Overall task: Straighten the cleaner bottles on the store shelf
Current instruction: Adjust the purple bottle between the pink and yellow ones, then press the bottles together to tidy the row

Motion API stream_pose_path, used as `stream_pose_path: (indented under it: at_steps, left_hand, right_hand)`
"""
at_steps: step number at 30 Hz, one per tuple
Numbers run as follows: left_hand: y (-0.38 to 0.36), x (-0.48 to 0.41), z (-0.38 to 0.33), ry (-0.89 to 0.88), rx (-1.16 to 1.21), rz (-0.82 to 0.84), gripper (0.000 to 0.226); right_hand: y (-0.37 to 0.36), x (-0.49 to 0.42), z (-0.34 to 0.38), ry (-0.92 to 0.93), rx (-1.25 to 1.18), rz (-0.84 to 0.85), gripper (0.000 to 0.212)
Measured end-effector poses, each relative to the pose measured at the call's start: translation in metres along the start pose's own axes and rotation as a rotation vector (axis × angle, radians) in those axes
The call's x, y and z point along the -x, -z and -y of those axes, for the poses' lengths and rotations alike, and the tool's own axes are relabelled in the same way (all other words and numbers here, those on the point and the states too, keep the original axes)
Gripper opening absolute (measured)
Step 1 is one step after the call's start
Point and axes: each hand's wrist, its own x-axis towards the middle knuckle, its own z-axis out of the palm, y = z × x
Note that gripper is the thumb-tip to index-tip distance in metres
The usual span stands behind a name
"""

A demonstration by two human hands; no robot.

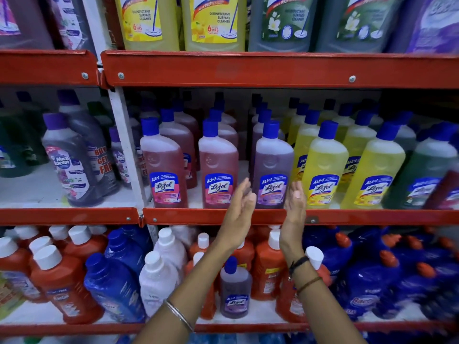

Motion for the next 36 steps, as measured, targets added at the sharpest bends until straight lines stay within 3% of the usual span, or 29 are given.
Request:
stream_pose_path:
  at_steps: [2,7,10,15,22,24,26,30,33,36]
  left_hand:
    - [-0.002,-0.001,0.001,0.052,-0.043,0.050,0.066]
    - [0.003,-0.006,0.013,0.052,-0.046,0.037,0.060]
    - [-0.030,-0.014,0.008,0.052,-0.007,0.058,0.064]
    - [-0.024,-0.013,0.011,0.058,0.144,0.025,0.080]
    - [-0.021,-0.016,0.017,0.066,0.158,-0.023,0.093]
    - [-0.023,-0.016,0.021,0.057,0.154,-0.055,0.086]
    - [-0.031,-0.012,0.023,0.003,0.081,-0.170,0.062]
    - [-0.059,0.001,0.015,-0.224,0.015,-0.390,0.045]
    - [-0.084,-0.001,0.006,-0.244,0.037,-0.237,0.042]
    - [-0.105,-0.013,0.002,-0.085,0.022,-0.052,0.054]
  right_hand:
    - [-0.001,-0.001,-0.004,-0.069,0.017,0.057,0.058]
    - [0.000,-0.007,0.002,-0.166,-0.005,0.190,0.053]
    - [0.034,-0.028,0.008,-0.166,0.019,0.172,0.054]
    - [0.031,-0.021,0.008,-0.181,0.044,0.175,0.049]
    - [0.026,-0.022,0.012,-0.199,0.032,0.173,0.049]
    - [0.028,-0.022,0.013,-0.196,0.028,0.195,0.050]
    - [0.034,-0.021,0.016,-0.167,0.038,0.209,0.049]
    - [0.061,-0.019,0.023,0.066,0.041,0.098,0.051]
    - [0.087,-0.033,0.028,0.182,0.029,0.011,0.056]
    - [0.101,-0.053,0.029,0.127,0.049,0.004,0.059]
